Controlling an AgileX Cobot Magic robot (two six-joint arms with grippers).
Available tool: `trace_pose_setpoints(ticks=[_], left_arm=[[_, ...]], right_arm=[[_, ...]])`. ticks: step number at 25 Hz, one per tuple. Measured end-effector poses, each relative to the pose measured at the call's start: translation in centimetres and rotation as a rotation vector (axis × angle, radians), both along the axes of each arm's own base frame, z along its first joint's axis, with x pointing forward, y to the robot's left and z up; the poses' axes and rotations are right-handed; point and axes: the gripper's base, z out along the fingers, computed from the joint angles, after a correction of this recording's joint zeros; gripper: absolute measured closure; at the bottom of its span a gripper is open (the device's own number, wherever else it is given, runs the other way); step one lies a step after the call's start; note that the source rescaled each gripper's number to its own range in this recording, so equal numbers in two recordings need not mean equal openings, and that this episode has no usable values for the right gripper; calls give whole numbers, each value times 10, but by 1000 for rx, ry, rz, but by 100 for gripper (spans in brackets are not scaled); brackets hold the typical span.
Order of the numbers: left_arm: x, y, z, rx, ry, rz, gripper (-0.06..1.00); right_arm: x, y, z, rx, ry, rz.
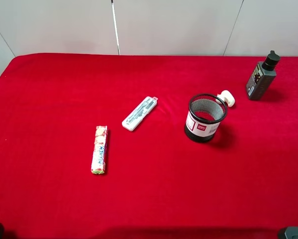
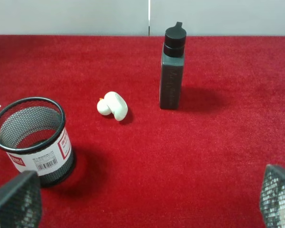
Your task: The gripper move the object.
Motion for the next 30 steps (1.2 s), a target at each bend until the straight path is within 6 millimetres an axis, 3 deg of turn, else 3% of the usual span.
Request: trace_pose_setpoints(ticks=[4, 30], left_arm=[[-8, 0, 0, -4, -61, -1, -6], [-8, -1, 0, 10, -64, -24, -6]], right_arm=[[0, 0, 0, 0, 0, 0], [0, 0, 0, 0, -1, 0]])
